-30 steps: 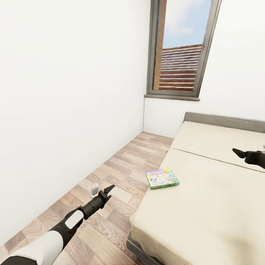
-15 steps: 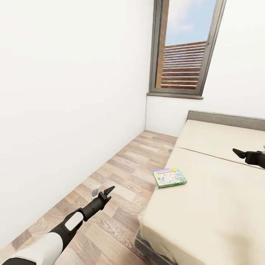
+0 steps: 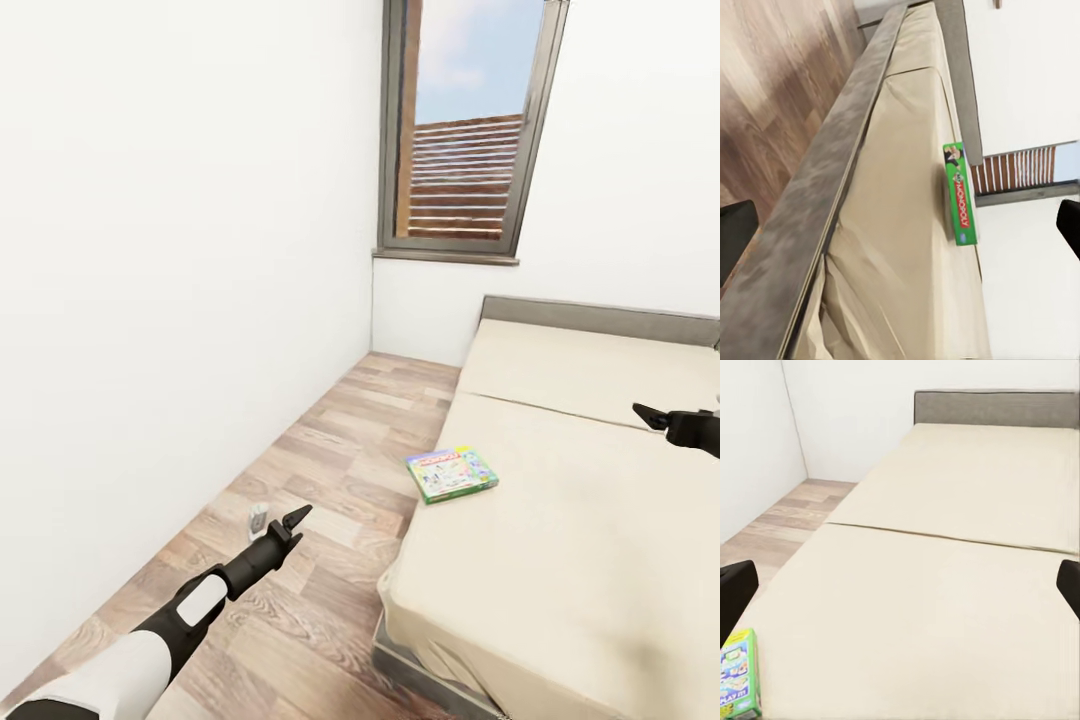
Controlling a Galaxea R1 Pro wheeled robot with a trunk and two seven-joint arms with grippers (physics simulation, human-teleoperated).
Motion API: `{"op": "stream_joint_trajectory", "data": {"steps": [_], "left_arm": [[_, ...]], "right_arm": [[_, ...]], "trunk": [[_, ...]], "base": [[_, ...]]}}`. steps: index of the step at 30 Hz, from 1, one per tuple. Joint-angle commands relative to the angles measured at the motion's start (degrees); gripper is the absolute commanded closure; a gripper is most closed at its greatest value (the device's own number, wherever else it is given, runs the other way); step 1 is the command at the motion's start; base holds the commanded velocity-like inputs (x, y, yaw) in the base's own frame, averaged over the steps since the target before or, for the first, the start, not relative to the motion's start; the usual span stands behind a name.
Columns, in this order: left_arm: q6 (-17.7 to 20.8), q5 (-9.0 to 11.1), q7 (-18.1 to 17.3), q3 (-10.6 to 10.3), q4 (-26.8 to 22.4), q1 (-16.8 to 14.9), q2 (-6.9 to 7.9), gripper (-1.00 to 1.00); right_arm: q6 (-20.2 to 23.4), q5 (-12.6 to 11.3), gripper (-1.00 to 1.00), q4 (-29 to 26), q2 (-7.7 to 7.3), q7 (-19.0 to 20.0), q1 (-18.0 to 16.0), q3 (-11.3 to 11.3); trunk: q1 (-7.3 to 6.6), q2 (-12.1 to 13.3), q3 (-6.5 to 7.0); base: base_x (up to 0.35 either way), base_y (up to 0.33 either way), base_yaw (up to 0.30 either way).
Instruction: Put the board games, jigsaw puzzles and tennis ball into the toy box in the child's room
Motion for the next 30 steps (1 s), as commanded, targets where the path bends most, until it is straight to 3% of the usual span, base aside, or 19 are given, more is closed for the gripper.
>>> {"op": "stream_joint_trajectory", "data": {"steps": [1, 9, 17, 25, 30], "left_arm": [[0.5, 0.6, -0.1, -0.2, 0.0, 0.0, 0.03, -1.0], [0.6, 0.5, -0.1, -0.2, -0.1, -0.1, 0.04, -1.0], [0.8, 0.3, 0.8, -0.3, 0.2, -0.2, -0.03, -1.0], [0.8, 0.5, 2.8, -0.3, 0.3, -0.4, -0.21, -1.0], [1.2, 1.0, 8.3, -0.2, 0.3, -1.7, -0.55, -1.0]], "right_arm": [[0.2, 0.4, -1.0, 0.0, 0.01, 0.4, -0.1, -0.1], [-0.3, 0.4, -1.0, 0.0, 0.0, 0.6, 0.0, -0.1], [-4.1, 0.4, -1.0, 0.0, 0.15, 0.6, 0.1, -0.2], [-4.1, 0.4, -1.0, -0.1, 0.24, 0.6, 0.1, -0.3], [-4.0, 0.4, -1.0, -0.1, 0.26, 0.6, 0.1, -0.3]], "trunk": [[-0.01, 0.0, -0.08], [-0.01, 0.0, -0.27], [-0.01, 0.0, -0.3], [-0.01, 0.0, -0.35], [-0.01, 0.0, -0.48]], "base": [[0.0, 0.012, -0.281], [0.0, 0.004, -0.246], [0.149, 0.101, -0.03], [0.208, 0.151, -0.067], [0.046, 0.033, -0.231]]}}
